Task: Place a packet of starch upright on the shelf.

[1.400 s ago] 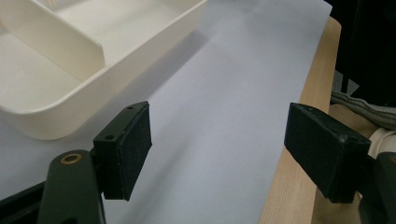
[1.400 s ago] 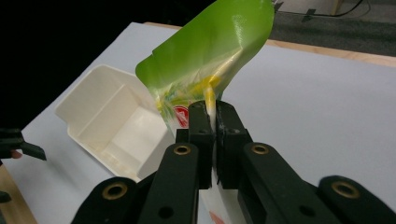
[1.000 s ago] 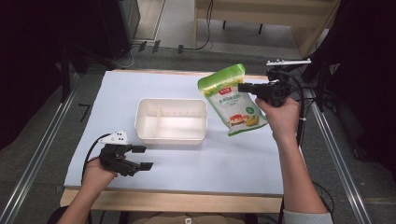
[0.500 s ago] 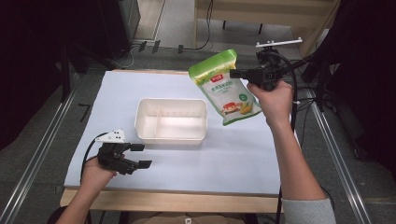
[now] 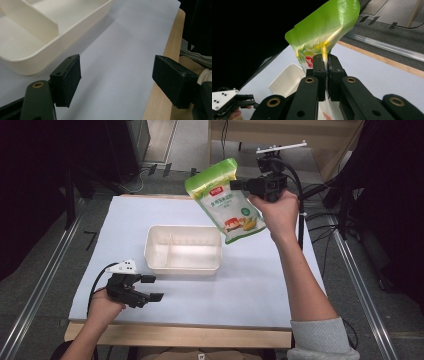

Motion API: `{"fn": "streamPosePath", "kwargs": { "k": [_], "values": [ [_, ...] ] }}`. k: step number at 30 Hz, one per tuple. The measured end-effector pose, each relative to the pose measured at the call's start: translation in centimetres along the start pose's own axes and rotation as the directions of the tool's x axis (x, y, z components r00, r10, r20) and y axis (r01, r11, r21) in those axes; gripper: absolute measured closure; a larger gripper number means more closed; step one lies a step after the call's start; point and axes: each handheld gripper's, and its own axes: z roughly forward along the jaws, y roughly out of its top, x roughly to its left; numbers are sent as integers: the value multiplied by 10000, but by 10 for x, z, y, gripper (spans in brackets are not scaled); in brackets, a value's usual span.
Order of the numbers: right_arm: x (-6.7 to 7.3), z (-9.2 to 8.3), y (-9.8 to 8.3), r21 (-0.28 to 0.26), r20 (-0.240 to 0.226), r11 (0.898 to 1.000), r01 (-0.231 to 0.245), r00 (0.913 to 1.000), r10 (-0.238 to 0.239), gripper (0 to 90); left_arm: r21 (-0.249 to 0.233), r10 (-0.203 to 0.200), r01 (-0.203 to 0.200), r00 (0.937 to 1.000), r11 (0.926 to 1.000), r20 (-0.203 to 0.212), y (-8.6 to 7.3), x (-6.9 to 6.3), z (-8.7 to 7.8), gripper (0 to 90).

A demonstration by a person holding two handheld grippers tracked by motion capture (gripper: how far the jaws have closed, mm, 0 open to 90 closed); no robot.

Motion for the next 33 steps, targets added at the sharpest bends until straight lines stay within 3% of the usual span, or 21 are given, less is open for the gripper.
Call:
{"fn": "streamPosePath", "kwargs": {
  "k": [15,33],
  "values": [
    [30,43,22,525,10,9981,316,9995,-317,886,-58,-50,50,10000,10000,6,0,0,-2,238],
    [58,114,13,1105,-453,9934,298,9987,-249,886,-85,10,-8,9999,10000,168,1,-1,-1,238]
  ]
}}
